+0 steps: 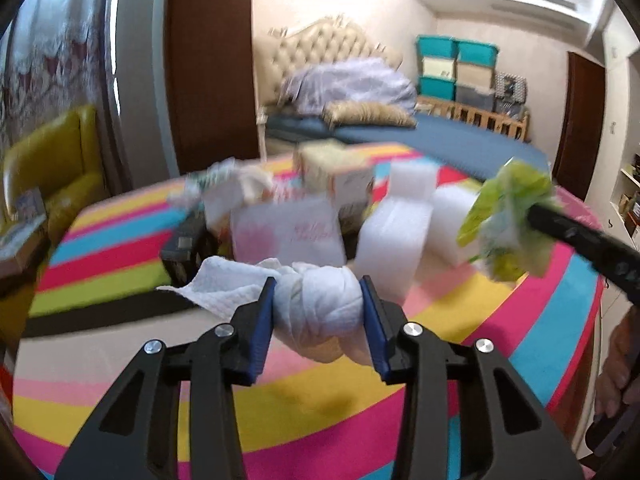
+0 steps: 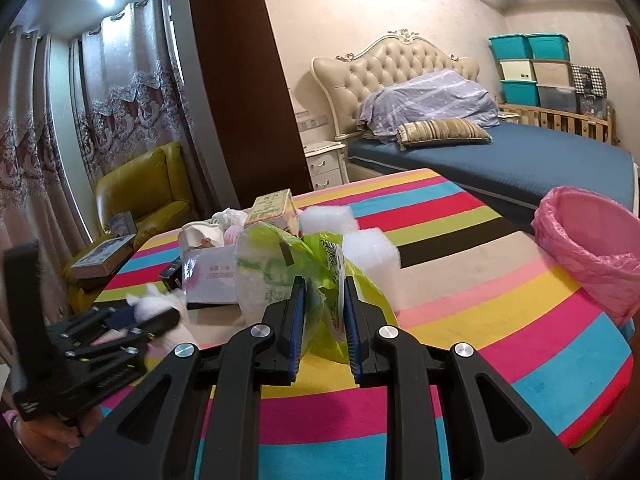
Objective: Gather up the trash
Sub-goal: 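Carry the bag and tissue to the pink wastebasket and release both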
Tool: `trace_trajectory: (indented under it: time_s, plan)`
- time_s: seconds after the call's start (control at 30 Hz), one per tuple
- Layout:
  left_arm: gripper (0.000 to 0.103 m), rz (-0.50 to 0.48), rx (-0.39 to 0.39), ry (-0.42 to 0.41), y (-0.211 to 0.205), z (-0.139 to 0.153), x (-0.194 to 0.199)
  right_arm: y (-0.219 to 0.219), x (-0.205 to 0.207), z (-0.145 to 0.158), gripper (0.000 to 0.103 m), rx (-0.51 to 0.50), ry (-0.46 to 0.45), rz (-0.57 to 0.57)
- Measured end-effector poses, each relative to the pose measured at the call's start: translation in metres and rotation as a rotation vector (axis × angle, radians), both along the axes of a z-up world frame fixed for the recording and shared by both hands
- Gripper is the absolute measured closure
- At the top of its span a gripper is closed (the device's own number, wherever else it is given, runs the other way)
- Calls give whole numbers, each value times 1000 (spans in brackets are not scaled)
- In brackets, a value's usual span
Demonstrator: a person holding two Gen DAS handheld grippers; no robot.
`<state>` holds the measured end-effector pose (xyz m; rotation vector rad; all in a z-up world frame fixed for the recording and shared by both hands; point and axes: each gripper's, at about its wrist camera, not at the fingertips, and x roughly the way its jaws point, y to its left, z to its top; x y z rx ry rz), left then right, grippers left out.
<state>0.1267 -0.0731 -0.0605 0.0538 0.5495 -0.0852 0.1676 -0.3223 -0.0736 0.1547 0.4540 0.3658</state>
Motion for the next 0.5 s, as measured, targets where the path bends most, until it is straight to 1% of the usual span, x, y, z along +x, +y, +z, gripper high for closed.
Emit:
trace_trajectory:
  time_s: [0.13,0.27,0.43,0.5]
  plan:
    - [63,-55,-7,-45,-18,13,3,-11,2,6,82,-12,-23,-37]
    - [63,-118,-8,-78,-44,20,16,-29,9,13,82,-11,-35,-92]
    - [63,-242,-27,-117,-87,35,39,-63,18,22,82,-19,-57,-199]
    - [63,-307,-34,-125,-109,40,49,-86,25,26,82,-12,-59,-260]
